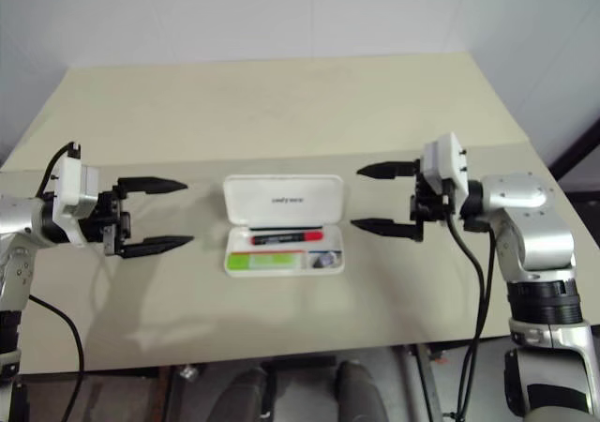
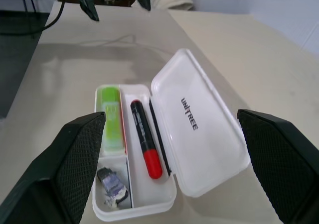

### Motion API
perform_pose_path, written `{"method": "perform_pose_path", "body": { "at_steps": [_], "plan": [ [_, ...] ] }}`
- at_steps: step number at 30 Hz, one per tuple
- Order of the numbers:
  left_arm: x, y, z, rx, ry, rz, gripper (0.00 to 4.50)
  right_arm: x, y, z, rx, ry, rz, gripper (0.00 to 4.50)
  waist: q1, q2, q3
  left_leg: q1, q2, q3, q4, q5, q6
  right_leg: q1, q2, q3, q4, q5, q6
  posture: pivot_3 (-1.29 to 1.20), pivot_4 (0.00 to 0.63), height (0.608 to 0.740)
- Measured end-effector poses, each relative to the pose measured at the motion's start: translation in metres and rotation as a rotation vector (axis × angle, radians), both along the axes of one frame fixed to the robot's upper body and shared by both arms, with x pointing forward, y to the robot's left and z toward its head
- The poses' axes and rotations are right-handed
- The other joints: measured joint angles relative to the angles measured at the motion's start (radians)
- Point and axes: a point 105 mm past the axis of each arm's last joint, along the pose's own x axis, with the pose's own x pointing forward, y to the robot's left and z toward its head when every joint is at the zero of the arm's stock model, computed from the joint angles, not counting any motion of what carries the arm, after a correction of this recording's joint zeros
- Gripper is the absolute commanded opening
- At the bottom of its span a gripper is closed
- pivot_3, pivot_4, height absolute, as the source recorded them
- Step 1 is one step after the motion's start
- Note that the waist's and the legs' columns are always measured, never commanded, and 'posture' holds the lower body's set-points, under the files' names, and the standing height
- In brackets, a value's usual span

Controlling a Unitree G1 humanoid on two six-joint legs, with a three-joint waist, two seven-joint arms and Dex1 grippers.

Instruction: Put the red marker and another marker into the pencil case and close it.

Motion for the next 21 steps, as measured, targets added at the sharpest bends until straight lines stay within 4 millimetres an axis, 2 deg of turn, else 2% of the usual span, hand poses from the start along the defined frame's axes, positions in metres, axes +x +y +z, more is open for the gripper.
{"method": "perform_pose_path", "body": {
  "at_steps": [2,5,13,17,21],
  "plan": [
    [0.001,0.004,-0.003,-0.008,0.023,0.005,3.89,-0.003,0.003,0.003,0.008,-0.002,0.003,4.50,0.001,0.000,0.000,0.000,0.000,0.000,0.000,0.000,0.000,0.000,0.000,0.000,0.000,0.000,0.000,0.00,0.150,0.740],
    [0.002,0.008,-0.005,-0.019,0.040,0.005,2.97,-0.005,0.008,0.007,0.023,0.009,0.005,4.50,0.002,0.000,0.000,0.000,-0.001,0.000,0.000,0.000,0.000,0.000,-0.001,0.000,-0.001,0.000,0.000,0.00,0.150,0.740],
    [0.013,0.004,0.006,-0.073,0.013,-0.004,0.10,-0.005,0.009,0.007,0.014,-0.005,-0.002,4.50,0.005,0.000,0.000,-0.001,-0.001,0.000,0.000,0.000,0.000,0.000,-0.001,0.000,-0.001,0.000,0.000,0.00,0.150,0.740],
    [0.026,0.002,0.002,-0.112,0.037,0.019,0.02,-0.004,0.009,0.006,0.007,-0.008,-0.007,4.50,0.005,0.000,0.000,-0.001,-0.001,0.000,0.000,0.000,0.000,0.000,-0.001,0.000,-0.001,0.000,0.000,0.00,0.150,0.740],
    [0.054,0.003,-0.005,-0.155,0.026,0.130,0.02,-0.002,0.009,0.004,-0.006,-0.015,-0.017,4.50,0.005,0.000,0.000,-0.001,-0.002,0.000,0.001,0.000,0.000,0.001,-0.001,0.000,-0.001,0.001,0.001,0.00,0.150,0.740]
  ]
}}
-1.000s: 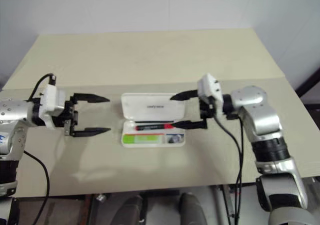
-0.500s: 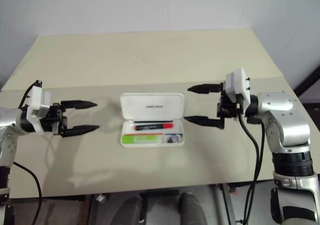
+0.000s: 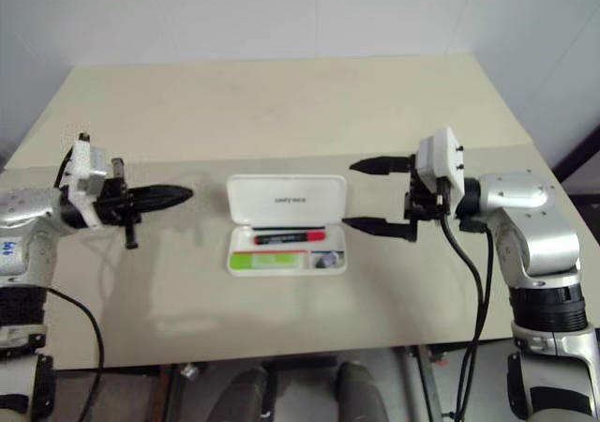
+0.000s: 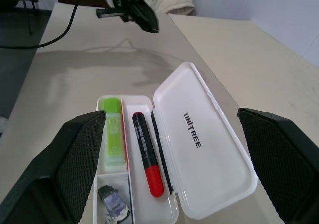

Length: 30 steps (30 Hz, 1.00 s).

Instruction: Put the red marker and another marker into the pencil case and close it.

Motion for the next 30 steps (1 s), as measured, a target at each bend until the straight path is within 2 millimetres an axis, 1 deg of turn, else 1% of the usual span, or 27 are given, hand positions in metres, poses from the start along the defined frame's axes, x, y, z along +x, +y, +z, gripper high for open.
{"method": "perform_pose_path", "body": {
  "at_steps": [4,7,11,13,18,23,26,30],
  "plan": [
    [0.028,-0.002,-0.012,-0.009,0.009,0.125,0.02,0.002,0.001,-0.002,-0.008,0.000,-0.006,4.50,0.000,0.000,0.000,0.000,0.000,0.000,0.000,0.000,0.000,0.000,0.000,0.000,0.000,0.000,0.001,0.00,0.150,0.740],
    [0.043,-0.007,-0.025,0.023,0.046,0.175,0.02,0.002,0.002,-0.002,-0.010,-0.002,-0.008,4.50,0.000,0.000,0.000,0.000,0.000,0.000,0.000,0.000,0.000,0.000,0.000,0.000,0.000,0.000,0.001,0.00,0.150,0.740],
    [0.048,-0.024,-0.038,0.042,0.087,0.137,0.02,0.002,0.003,-0.002,-0.011,-0.007,-0.006,4.50,0.000,0.000,0.000,-0.001,-0.001,0.000,0.000,0.000,0.000,0.000,0.000,0.000,0.000,0.000,0.001,0.00,0.150,0.740],
    [0.047,-0.033,-0.039,0.045,0.086,0.095,0.02,0.002,0.003,-0.002,-0.010,-0.009,-0.008,4.50,0.000,-0.001,0.000,-0.001,-0.001,0.000,0.000,0.000,0.000,0.000,0.000,0.000,0.000,0.000,0.001,0.00,0.150,0.740],
    [0.042,-0.047,-0.039,0.035,0.083,0.006,0.02,0.002,0.002,-0.006,-0.007,0.000,-0.019,4.50,0.000,-0.001,0.000,-0.001,-0.001,0.000,0.000,0.000,0.000,0.000,0.000,0.000,0.000,0.000,0.001,0.00,0.150,0.740],
    [0.025,-0.066,-0.037,0.005,0.057,-0.139,0.02,0.002,0.002,-0.006,-0.005,0.000,-0.023,4.50,0.000,-0.001,0.000,-0.001,0.000,0.000,0.000,0.000,0.000,0.000,0.000,0.000,0.000,0.000,0.001,0.00,0.150,0.740],
    [0.012,-0.076,-0.037,0.045,0.041,-0.224,0.02,0.002,0.002,-0.007,-0.004,0.000,-0.023,4.50,0.000,-0.001,0.000,-0.001,0.000,0.000,0.000,0.000,0.000,0.000,0.000,0.000,0.000,0.000,0.001,0.00,0.150,0.740],
    [-0.005,-0.092,-0.052,0.126,0.080,-0.338,0.02,0.002,0.001,-0.007,-0.003,0.001,-0.024,4.50,0.000,-0.001,0.000,0.000,0.000,0.000,0.001,0.000,0.000,0.000,0.000,0.000,0.000,0.000,0.001,0.00,0.150,0.740]
  ]
}}
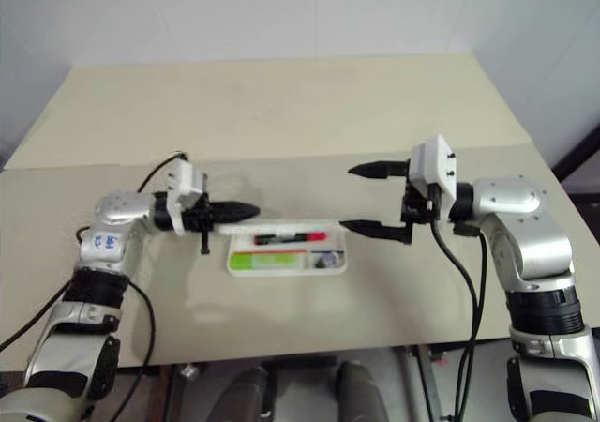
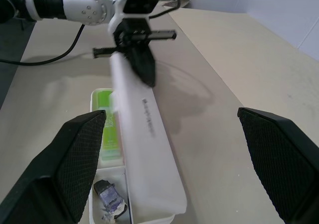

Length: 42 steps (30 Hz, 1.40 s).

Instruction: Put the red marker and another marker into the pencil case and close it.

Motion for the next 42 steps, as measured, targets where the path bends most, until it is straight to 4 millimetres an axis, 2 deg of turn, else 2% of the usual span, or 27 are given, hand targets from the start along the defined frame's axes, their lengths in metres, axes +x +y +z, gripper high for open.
{"method": "perform_pose_path", "body": {
  "at_steps": [7,14,18,21,26,30,32,35,41,42],
  "plan": [
    [-0.015,-0.017,-0.023,0.161,0.036,-0.077,0.02,0.000,0.000,-0.004,0.013,0.003,-0.007,4.50,0.000,0.000,0.000,0.000,0.000,0.000,0.000,0.000,0.000,0.000,0.000,0.000,0.000,0.000,0.000,0.00,0.150,0.740],
    [-0.010,-0.024,-0.026,0.193,0.039,-0.033,0.02,-0.002,0.001,-0.007,0.027,0.006,-0.020,4.50,0.002,0.001,0.000,0.006,0.000,-0.001,0.001,0.000,0.001,0.007,0.000,0.000,-0.001,0.001,0.000,0.00,0.150,0.740],
    [-0.012,-0.031,-0.024,0.108,0.100,-0.013,0.02,-0.004,0.002,-0.010,0.034,0.013,-0.017,4.50,0.011,0.001,0.000,0.006,0.000,-0.002,0.001,0.001,0.002,0.007,0.000,0.000,-0.001,0.002,-0.001,0.00,0.150,0.740],
    [-0.019,-0.028,-0.013,0.001,0.125,-0.022,0.02,-0.005,0.001,-0.011,0.037,0.015,-0.020,4.50,0.013,0.001,0.000,0.003,0.000,-0.002,0.001,0.001,0.002,0.004,0.000,0.000,-0.001,0.002,-0.001,0.00,0.150,0.740],
    [-0.021,-0.006,0.033,-0.156,0.024,0.023,0.02,-0.002,-0.001,-0.013,0.042,0.015,-0.028,4.50,0.013,0.001,0.000,0.002,0.000,-0.002,-0.001,0.001,0.001,0.003,0.000,-0.001,-0.002,0.002,-0.001,0.00,0.150,0.740],
    [-0.027,0.025,0.043,-0.165,0.025,0.137,0.87,0.002,-0.006,-0.016,0.046,0.014,-0.037,4.50,0.011,0.000,0.000,0.002,0.000,-0.002,-0.001,0.001,0.001,0.003,0.000,-0.001,-0.002,0.002,-0.001,0.00,0.150,0.740],
    [-0.030,0.042,0.049,-0.155,0.004,0.201,1.68,0.005,-0.010,-0.018,0.048,0.013,-0.047,4.50,0.012,0.000,0.000,0.002,0.000,-0.002,-0.001,0.001,0.001,0.003,0.000,-0.001,-0.002,0.002,-0.001,0.00,0.150,0.740],
    [-0.040,0.055,0.055,-0.150,-0.030,0.236,2.53,0.007,-0.013,-0.020,0.043,0.003,-0.053,4.50,0.013,0.000,0.000,0.002,0.000,-0.002,-0.001,0.001,0.001,0.003,-0.001,-0.001,-0.003,0.002,-0.001,0.00,0.150,0.740],
    [-0.048,0.074,0.049,-0.128,-0.011,0.298,4.49,0.010,-0.019,-0.025,0.023,-0.012,-0.058,4.50,0.020,0.000,0.000,0.002,0.000,-0.002,-0.001,0.001,0.001,0.003,-0.001,-0.001,-0.003,0.001,-0.002,0.00,0.150,0.740],
    [-0.048,0.077,0.047,-0.127,-0.010,0.309,4.49,0.010,-0.019,-0.026,0.020,-0.015,-0.057,4.50,0.020,0.000,0.000,0.002,0.000,-0.002,-0.001,0.001,0.001,0.003,-0.001,-0.001,-0.004,0.001,-0.002,0.00,0.150,0.740]
  ]
}}
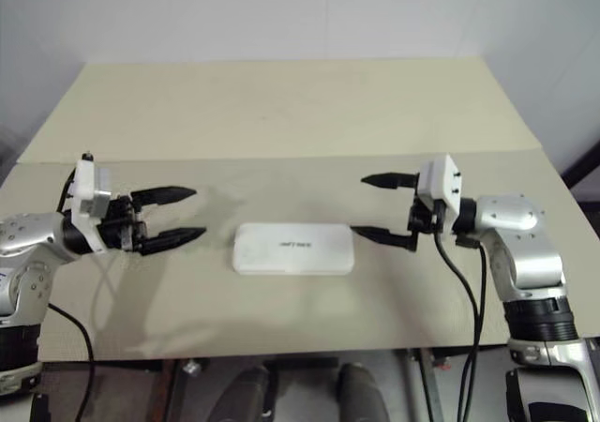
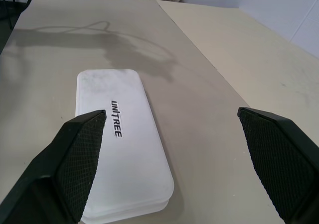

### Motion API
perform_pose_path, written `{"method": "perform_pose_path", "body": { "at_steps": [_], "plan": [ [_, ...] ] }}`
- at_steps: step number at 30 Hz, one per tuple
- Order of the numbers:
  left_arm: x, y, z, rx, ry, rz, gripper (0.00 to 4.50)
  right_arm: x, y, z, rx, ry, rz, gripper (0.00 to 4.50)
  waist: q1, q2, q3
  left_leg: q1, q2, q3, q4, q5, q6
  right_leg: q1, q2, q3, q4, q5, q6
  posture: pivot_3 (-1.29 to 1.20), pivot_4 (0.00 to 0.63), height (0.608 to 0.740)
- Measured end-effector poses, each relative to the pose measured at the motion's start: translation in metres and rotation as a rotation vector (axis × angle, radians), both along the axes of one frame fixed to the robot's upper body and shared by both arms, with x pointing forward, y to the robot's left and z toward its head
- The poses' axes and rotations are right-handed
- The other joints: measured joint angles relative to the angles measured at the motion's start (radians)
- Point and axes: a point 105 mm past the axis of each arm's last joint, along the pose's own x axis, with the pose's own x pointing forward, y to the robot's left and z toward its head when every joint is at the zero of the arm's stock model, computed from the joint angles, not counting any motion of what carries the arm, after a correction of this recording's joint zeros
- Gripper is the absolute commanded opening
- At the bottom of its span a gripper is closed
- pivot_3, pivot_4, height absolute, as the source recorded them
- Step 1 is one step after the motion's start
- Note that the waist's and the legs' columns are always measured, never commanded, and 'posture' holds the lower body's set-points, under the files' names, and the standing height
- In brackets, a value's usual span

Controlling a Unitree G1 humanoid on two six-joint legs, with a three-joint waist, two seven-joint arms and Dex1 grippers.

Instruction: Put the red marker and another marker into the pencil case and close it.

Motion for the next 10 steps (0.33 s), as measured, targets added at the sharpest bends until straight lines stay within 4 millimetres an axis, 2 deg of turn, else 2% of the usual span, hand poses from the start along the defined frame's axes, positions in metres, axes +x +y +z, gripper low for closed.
{"method": "perform_pose_path", "body": {
  "at_steps": [7,10],
  "plan": [
    [0.003,0.020,0.009,0.020,-0.069,0.075,4.49,0.002,-0.011,-0.002,-0.032,0.004,-0.021,4.50,0.000,0.000,0.000,0.000,0.000,0.000,-0.002,0.000,0.000,0.000,0.000,0.000,-0.002,0.000,0.000,0.00,0.150,0.740],
    [0.005,0.022,0.009,0.038,-0.093,0.095,4.49,0.002,-0.012,-0.002,-0.036,0.001,-0.027,4.50,0.000,0.000,0.000,0.000,0.000,0.000,-0.002,0.000,0.000,0.000,0.000,0.000,-0.002,0.000,0.000,0.00,0.150,0.740]
  ]
}}
